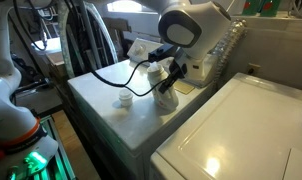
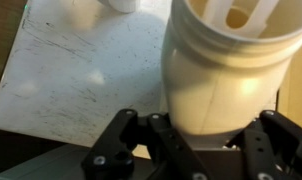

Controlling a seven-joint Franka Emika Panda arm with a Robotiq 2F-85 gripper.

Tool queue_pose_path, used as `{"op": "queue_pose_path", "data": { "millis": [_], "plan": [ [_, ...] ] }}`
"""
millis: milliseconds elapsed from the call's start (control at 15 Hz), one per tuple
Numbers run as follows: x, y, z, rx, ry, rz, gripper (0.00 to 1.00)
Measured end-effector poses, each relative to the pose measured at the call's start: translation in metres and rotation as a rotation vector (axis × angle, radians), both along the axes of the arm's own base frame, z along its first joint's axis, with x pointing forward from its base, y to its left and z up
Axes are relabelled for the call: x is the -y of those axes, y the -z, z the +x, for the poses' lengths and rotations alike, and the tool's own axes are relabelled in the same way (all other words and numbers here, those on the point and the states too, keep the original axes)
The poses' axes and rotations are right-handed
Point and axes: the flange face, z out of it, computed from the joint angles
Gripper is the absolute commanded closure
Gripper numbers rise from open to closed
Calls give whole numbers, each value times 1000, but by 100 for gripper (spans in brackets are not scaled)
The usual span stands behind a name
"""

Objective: Pour some fabric softener into its lid

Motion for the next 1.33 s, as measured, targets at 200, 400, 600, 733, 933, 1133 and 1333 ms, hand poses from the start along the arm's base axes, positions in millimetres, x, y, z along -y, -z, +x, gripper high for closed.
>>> {"op": "queue_pose_path", "data": {
  "millis": [200, 400, 600, 733, 933, 1133, 1333],
  "plan": [
    [-2, 4, 6, -7, -11, -6, 71],
    [-6, -1, 12, -6, -27, -23, 57],
    [-9, -3, 16, -16, -44, -44, 34],
    [-10, -4, 19, -25, -50, -60, 18],
    [-13, -8, 22, -57, -68, -96, 1],
    [-16, -15, 24, -141, -65, -180, 0],
    [-19, -25, 24, -253, -16, -281, 0]
  ]
}}
